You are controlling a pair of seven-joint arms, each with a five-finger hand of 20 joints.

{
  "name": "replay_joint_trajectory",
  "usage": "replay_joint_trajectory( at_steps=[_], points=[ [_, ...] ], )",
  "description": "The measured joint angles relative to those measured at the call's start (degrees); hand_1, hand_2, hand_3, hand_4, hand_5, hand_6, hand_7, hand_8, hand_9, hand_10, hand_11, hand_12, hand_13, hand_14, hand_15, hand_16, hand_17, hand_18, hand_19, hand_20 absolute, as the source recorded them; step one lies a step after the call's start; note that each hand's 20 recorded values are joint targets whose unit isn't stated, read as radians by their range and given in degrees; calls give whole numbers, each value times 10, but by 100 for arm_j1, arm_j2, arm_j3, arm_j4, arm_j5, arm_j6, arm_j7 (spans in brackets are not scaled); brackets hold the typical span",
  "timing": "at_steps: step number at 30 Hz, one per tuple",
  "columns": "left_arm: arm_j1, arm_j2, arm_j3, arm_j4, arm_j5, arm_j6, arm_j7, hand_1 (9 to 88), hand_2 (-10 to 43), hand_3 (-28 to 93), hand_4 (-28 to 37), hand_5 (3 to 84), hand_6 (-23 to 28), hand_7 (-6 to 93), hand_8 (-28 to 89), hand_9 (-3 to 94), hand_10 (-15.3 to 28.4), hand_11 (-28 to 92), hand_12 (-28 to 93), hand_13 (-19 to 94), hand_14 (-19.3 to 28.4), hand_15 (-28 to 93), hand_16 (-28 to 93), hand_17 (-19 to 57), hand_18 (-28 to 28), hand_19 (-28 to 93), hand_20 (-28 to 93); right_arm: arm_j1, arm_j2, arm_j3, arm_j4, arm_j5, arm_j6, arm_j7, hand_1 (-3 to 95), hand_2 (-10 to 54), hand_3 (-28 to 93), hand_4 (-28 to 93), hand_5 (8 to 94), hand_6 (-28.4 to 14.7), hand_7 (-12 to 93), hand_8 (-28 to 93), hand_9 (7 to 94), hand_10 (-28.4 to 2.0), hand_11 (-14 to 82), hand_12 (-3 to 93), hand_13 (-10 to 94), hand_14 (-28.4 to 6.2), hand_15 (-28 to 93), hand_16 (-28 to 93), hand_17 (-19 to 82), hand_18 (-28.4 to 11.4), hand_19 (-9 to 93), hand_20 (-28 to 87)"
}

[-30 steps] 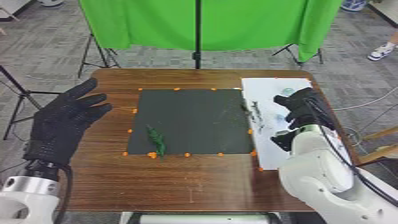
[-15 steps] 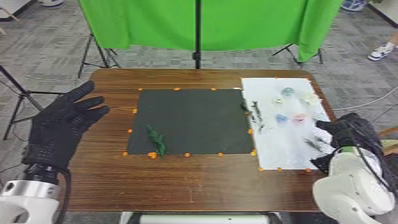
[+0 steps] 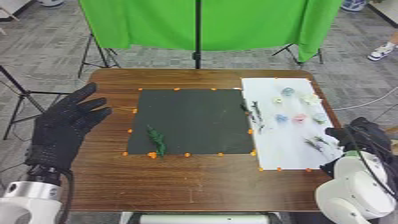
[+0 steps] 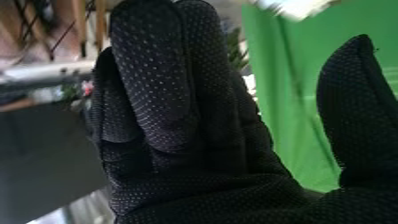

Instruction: Arrange flowers

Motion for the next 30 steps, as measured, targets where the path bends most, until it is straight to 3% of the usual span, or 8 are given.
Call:
replay_joint_trajectory(
  at_steps=[9,25,28,30],
  points=[
    [17,-28,-1,-2,0,1,-3,224,77,778,-233,368,98,166,-104,349,223,306,119,259,284,596,-122,-97,253,560,143,-538,-2,345,-26,419,-537,76,314,-49,666,-228,499,-77,74,-92,842,-168,229,165,840,-107,526,173,442,-250,932,24],
    [-36,-58,25,0,-1,-1,-39,224,77,777,-231,368,97,165,-104,347,222,306,120,259,284,596,-122,-97,252,560,142,-219,15,-102,511,786,-654,89,322,-54,665,-226,497,-70,79,-92,829,-168,232,164,829,-107,529,172,436,-247,932,0],
    [-56,-64,43,3,-3,-2,-59,223,76,778,-231,368,97,165,-103,347,222,306,120,258,284,596,-122,-97,253,560,142,-59,45,-325,602,855,-657,87,339,-60,666,-227,527,-51,94,-96,825,-163,235,165,824,-106,529,172,431,-242,932,-15],
    [-71,-68,45,3,-3,-3,-76,224,77,777,-232,368,97,165,-104,348,222,306,120,259,284,595,-122,-97,253,560,142,34,60,-403,637,858,-653,84,360,-76,675,-232,590,-39,111,-104,824,-153,241,166,817,-103,529,170,426,-236,932,-32]
  ],
)
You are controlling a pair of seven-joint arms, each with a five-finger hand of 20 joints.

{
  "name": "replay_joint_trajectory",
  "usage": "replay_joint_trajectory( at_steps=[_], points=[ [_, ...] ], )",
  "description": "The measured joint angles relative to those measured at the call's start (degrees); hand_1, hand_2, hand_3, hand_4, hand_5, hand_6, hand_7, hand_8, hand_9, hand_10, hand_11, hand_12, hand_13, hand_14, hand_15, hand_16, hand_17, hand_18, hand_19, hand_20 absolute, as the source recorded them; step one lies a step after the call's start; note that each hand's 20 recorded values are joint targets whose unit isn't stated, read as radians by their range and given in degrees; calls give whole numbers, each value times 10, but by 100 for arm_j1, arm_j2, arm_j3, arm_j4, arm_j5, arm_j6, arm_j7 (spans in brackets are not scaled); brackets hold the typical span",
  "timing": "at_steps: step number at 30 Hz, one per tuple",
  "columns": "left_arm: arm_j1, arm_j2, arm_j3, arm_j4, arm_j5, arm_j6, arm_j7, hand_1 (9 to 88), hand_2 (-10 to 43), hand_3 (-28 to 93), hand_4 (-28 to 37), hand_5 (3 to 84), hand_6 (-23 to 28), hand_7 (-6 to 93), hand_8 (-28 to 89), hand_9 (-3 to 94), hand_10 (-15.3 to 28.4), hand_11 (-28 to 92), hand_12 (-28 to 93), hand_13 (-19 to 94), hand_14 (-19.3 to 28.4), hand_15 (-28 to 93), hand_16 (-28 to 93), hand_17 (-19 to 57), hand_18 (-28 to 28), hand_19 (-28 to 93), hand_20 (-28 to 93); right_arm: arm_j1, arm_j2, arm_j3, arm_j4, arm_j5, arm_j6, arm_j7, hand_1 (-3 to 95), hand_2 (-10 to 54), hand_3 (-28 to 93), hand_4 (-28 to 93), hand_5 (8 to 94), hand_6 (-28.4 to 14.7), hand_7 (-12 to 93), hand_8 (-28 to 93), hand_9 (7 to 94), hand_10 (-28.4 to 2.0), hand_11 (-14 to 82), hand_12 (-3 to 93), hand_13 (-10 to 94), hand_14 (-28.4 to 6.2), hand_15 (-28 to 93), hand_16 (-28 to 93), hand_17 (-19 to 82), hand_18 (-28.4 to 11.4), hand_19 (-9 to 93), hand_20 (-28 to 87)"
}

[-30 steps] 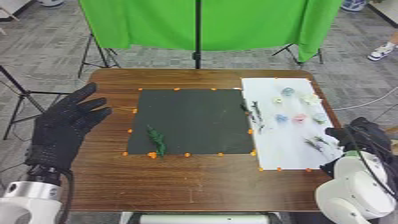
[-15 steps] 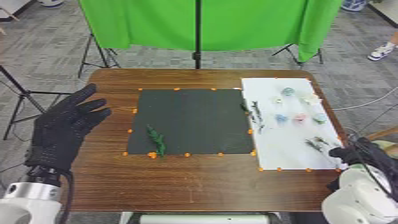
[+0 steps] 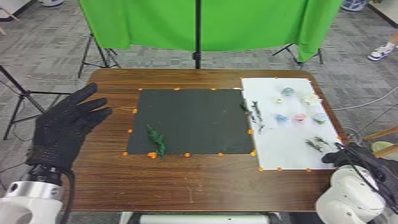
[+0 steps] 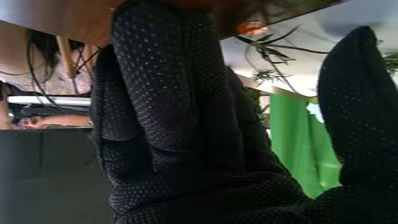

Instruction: Arrange flowers

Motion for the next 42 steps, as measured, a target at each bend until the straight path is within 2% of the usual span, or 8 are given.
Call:
replay_joint_trajectory(
  at_steps=[3,6,9,19,29,35,42],
  points=[
    [-10,-7,2,0,-1,0,-11,224,77,777,-232,368,98,164,-103,348,221,305,119,259,284,595,-122,-97,253,560,142,183,51,-161,90,-51,13,-7,389,-91,696,-251,707,-19,148,-111,843,-134,248,167,815,-98,526,168,421,-227,932,-50],
    [-10,-17,3,0,-3,0,-26,223,77,777,-232,368,98,163,-103,347,221,305,119,258,284,596,-121,-97,252,560,142,439,125,-431,229,-205,88,-16,489,-95,649,-276,823,-6,184,29,889,-103,258,174,836,-78,519,176,423,-216,932,-39],
    [-10,-26,4,0,-4,0,-34,223,77,778,-231,368,97,163,-102,348,221,305,119,259,284,596,-121,-97,252,560,142,618,175,-676,357,-405,255,-30,512,-95,653,-280,861,5,205,60,913,-97,273,183,854,-69,528,187,433,-208,932,-2],
    [-5,-35,3,0,-7,-1,-37,223,77,777,-232,368,98,162,-101,347,222,304,119,258,284,596,-122,-97,252,559,142,786,257,-1148,473,-800,899,-32,517,-95,697,-282,889,-5,208,101,937,-102,332,188,880,-63,569,210,445,-216,932,112],
    [10,-38,-29,-5,-9,0,-27,223,78,776,-231,368,97,162,-101,348,222,304,119,259,284,595,-122,-97,252,559,142,1087,268,-1506,75,-1127,1248,-27,525,-95,717,-280,905,-16,199,124,937,-105,376,182,889,-69,604,214,451,-225,932,175],
    [23,-30,-51,-11,-9,0,-21,224,77,776,-231,369,98,162,-102,348,222,304,120,259,284,596,-121,-97,252,559,142,1915,240,-2182,-186,-1173,1390,-105,528,-95,718,-276,912,-19,194,128,937,-105,389,178,893,-70,609,216,455,-229,932,198],
    [-24,-17,-54,-14,0,-1,-80,224,77,776,-231,368,98,162,-102,347,220,303,120,259,284,595,-121,-97,253,559,142,3458,-167,-3574,-60,-710,1395,-605,528,-95,715,-267,914,-19,190,136,937,-105,394,174,894,-70,611,216,456,-232,932,211]
  ],
)
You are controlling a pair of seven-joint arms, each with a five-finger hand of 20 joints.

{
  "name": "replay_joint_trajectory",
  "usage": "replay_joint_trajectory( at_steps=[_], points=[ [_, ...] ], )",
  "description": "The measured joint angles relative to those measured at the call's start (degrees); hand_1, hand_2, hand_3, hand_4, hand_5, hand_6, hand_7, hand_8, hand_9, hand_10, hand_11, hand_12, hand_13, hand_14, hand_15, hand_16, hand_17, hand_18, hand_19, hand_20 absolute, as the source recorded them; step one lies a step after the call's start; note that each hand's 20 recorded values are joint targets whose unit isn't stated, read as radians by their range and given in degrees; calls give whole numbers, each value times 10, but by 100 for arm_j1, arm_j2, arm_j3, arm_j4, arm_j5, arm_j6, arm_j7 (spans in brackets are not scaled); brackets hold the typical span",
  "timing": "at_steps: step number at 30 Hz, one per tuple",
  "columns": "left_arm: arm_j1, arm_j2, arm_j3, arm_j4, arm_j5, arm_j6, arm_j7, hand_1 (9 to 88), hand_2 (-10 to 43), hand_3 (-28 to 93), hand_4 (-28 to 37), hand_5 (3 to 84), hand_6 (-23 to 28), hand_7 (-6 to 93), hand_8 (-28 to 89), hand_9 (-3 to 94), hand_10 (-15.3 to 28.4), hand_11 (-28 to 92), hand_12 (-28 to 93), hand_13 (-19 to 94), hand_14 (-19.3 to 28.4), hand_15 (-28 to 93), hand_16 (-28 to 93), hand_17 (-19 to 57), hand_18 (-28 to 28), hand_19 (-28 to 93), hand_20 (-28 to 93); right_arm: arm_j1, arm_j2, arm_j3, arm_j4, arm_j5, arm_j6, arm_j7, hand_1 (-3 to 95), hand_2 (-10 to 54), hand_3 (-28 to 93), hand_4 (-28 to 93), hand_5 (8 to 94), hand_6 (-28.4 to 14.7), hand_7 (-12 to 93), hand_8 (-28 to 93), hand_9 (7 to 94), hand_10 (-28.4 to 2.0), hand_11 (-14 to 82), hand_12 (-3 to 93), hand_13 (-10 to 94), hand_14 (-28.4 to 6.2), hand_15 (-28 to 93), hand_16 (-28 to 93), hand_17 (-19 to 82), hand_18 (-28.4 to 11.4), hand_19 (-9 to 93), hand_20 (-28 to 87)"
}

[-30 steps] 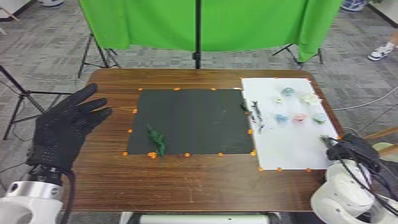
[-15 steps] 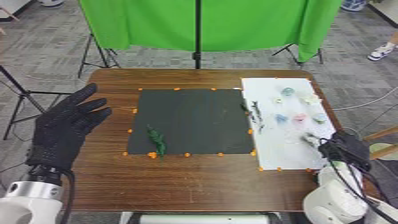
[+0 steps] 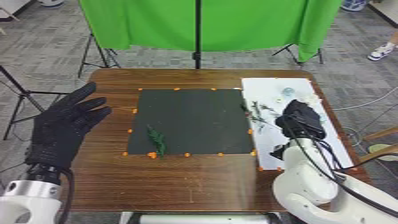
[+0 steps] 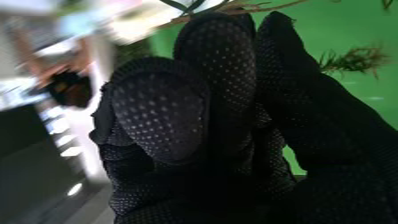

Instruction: Arrange flowers

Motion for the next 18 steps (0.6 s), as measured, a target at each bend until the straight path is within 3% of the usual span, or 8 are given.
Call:
replay_joint_trajectory(
  at_steps=[8,13,18],
  points=[
    [-413,53,87,26,26,-44,-343,225,78,776,-230,368,98,159,-100,346,221,300,120,257,284,594,-121,-97,252,559,142,1533,-1186,-1140,792,1110,-140,-548,521,-95,709,-252,912,-17,191,142,937,-103,394,173,896,-68,611,216,459,-232,932,218],
    [-508,137,87,38,30,-99,-328,225,77,777,-230,369,99,159,-100,347,221,302,121,258,284,595,-121,-97,252,558,142,2203,-1800,-1620,1264,1449,-228,-619,518,-95,707,-252,912,-17,191,139,937,-102,395,172,897,-67,612,215,461,-231,932,221],
    [-591,178,150,121,24,-193,-255,225,77,778,-230,370,100,160,-100,349,222,303,120,259,284,596,-121,-97,252,558,142,2542,-2231,-1798,1501,1914,-250,-653,516,-95,708,-256,907,-16,198,132,937,-101,392,174,894,-67,613,215,460,-231,932,222]
  ],
)
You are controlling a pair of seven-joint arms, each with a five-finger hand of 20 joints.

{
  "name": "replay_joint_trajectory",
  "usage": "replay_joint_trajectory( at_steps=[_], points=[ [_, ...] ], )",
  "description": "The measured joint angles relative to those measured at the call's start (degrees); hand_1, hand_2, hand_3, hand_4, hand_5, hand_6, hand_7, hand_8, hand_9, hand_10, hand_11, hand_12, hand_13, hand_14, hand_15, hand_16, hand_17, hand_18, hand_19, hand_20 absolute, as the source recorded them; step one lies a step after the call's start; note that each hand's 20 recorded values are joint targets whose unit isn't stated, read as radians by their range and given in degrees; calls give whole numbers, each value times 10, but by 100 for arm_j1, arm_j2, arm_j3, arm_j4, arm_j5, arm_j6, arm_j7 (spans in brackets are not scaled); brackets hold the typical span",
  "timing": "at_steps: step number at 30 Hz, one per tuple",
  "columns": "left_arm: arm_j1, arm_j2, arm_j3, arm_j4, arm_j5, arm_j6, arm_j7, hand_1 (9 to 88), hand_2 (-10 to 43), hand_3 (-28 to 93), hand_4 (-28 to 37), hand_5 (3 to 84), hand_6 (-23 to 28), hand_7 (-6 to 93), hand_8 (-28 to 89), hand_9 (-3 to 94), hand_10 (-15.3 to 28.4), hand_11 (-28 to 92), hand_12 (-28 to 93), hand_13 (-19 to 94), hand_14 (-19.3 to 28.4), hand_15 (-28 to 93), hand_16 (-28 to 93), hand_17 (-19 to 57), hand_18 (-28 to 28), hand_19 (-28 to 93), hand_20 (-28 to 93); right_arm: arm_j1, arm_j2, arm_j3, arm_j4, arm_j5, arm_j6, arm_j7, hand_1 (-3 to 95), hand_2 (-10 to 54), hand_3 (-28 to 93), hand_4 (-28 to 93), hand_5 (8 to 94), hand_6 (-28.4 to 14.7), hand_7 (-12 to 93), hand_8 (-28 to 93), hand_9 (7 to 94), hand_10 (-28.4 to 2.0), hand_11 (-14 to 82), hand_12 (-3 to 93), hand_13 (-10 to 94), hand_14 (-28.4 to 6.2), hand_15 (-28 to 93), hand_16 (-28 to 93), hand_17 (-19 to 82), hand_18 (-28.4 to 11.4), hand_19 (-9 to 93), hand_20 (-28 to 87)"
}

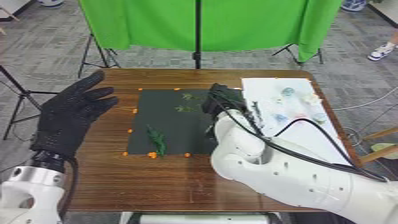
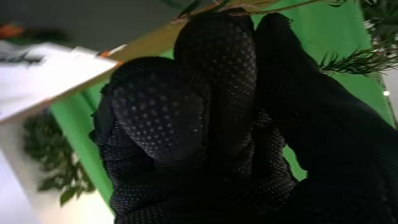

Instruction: Arrange flowers

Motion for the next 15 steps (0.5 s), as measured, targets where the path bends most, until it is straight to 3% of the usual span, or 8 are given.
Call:
replay_joint_trajectory(
  at_steps=[6,15],
  points=[
    [-206,7,163,131,-12,-136,30,226,77,778,-231,370,99,160,-100,348,221,303,119,259,284,597,-122,-97,253,558,142,83,-278,-182,283,347,48,4,511,-95,709,-253,900,-17,204,128,937,-101,383,177,890,-67,614,215,458,-231,932,223],
    [-266,32,165,151,-14,-201,100,226,77,779,-231,371,100,164,-101,348,222,307,120,260,284,599,-123,-97,252,558,143,131,-328,-531,396,583,50,-20,491,-95,704,-261,898,-12,203,100,937,-100,384,180,891,-66,613,210,459,-231,932,222]
  ],
)
